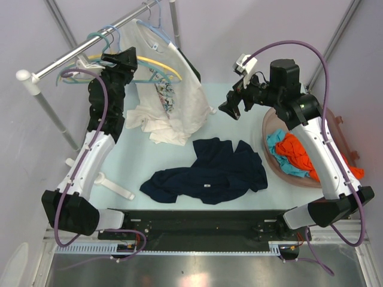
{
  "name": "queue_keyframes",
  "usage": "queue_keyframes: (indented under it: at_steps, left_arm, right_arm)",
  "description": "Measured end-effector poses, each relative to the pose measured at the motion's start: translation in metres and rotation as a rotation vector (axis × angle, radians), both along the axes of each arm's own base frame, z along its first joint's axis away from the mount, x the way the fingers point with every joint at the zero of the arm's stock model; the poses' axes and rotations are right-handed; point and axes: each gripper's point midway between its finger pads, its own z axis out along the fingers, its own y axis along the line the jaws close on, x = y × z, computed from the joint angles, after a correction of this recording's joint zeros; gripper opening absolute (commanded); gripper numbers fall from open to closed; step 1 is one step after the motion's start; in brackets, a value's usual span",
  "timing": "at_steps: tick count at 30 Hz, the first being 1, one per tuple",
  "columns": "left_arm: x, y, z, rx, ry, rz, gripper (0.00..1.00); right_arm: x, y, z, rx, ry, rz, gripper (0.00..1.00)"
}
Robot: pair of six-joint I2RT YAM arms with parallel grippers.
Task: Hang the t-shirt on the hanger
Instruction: Pick up the hanger from the clothesline.
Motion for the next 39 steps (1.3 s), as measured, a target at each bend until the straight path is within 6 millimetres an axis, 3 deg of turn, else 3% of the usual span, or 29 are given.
queue_keyframes:
  at_steps: [7,14,19,28,32,39]
  left_arm:
    - [0.012,-0.002,0.001,-0.013,0.003,0.002,0.65]
    - [0.011,0.000,0.000,-0.028,0.012,0.005,0.54]
    - [-0.006,0.009,0.003,-0.048,0.023,0.030,0.49]
    - [-0.047,0.038,0.030,-0.081,-0.029,0.100,0.38]
    - [-0.055,0.046,0.025,-0.084,-0.008,0.121,0.33]
    - [-0.065,0.042,0.007,-0.058,0.029,0.096,0.22]
  right_arm:
    - [0.000,0.000,-0.002,-0.008,0.001,0.002,0.99]
    - [0.001,0.000,-0.003,-0.012,-0.002,0.005,1.00]
    - [0.001,0.000,-0.002,-0.013,-0.004,0.006,1.00]
    - [0.000,0.000,-0.002,-0.012,-0.004,0.009,1.00]
    - [0.000,0.000,-0.002,-0.013,-0.004,0.009,1.00]
    - [0.000,0.000,-0.003,-0.013,-0.003,0.010,1.00]
